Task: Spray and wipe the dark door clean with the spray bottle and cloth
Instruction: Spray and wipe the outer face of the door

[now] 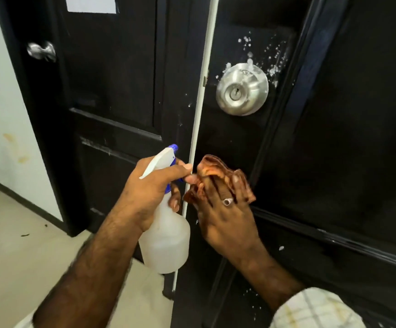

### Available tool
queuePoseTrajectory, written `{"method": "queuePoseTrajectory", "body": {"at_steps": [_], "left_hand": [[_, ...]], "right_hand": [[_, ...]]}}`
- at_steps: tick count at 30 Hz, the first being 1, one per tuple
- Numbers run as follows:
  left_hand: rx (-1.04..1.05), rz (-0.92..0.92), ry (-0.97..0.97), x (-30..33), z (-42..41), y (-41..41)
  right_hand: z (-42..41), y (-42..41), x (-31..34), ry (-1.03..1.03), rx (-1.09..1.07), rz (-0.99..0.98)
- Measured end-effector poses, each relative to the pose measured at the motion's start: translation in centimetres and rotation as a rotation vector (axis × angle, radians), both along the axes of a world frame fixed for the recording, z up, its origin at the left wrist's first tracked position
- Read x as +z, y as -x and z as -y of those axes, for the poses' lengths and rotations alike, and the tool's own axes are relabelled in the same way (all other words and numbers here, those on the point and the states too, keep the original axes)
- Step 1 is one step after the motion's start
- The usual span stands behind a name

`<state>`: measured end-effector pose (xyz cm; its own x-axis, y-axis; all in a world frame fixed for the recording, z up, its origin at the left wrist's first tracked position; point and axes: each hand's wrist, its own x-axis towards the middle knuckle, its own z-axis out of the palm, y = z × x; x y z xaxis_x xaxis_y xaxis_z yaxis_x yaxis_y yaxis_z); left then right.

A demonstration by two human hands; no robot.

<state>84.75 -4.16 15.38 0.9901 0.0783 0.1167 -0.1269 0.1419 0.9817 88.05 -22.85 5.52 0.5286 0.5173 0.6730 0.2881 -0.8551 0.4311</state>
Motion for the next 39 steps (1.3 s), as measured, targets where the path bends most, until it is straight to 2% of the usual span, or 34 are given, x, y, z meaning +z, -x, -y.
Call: {"method": "queuePoseTrajectory", "body": {"at_steps": [4, 9, 12, 17, 20, 22, 25, 28, 31, 34, 37, 39], "left_hand": [[-0.081, -0.015, -0.077, -1.0, 1.0, -0.1], [-0.079, -0.033, -0.126, -2.9, 2.4, 0.2], [-0.025, -0.049, -0.113, -3.5, 2.1, 0.2], [0.035, -0.037, -0.118, -5.5, -0.2, -1.6], [-0.001, -0.077, -0.140, -7.6, -3.4, -5.1], [-0.049, -0.092, -0.157, -8.4, -4.7, -6.4], [-0.147, -0.045, -0.190, -9.2, -5.6, -7.5], [-0.235, 0.012, -0.122, -9.0, -5.1, -7.1], [-0.247, 0.000, -0.082, -8.5, -4.2, -6.1], [-0.266, 0.026, -0.097, -8.4, -2.3, -4.9], [-0.165, 0.036, -0.050, -8.1, 0.1, -3.3], [-0.082, 0.025, -0.027, -7.4, 2.1, -1.9]], "right_hand": [[5.0, 2.6, -5.0, 0.208, 0.021, -0.188], [10.6, 5.6, -4.7, -0.019, -0.062, -0.005], [8.6, 4.9, -4.3, -0.099, -0.047, 0.012], [0.7, 0.8, -5.2, -0.171, 0.025, 0.032], [-4.0, -1.5, -7.9, -0.112, 0.026, -0.015], [-4.2, -1.6, -9.4, -0.048, 0.022, -0.065], [-1.5, -0.5, -10.4, 0.081, 0.007, -0.069], [3.5, 1.9, -11.1, 0.064, -0.032, -0.024], [9.9, 3.1, -13.9, 0.090, -0.214, -0.042], [8.5, 2.8, -13.3, -0.079, -0.263, 0.005], [3.1, 2.3, -8.4, -0.306, -0.112, 0.188], [3.5, 2.7, -7.0, -0.340, 0.000, 0.186]]}}
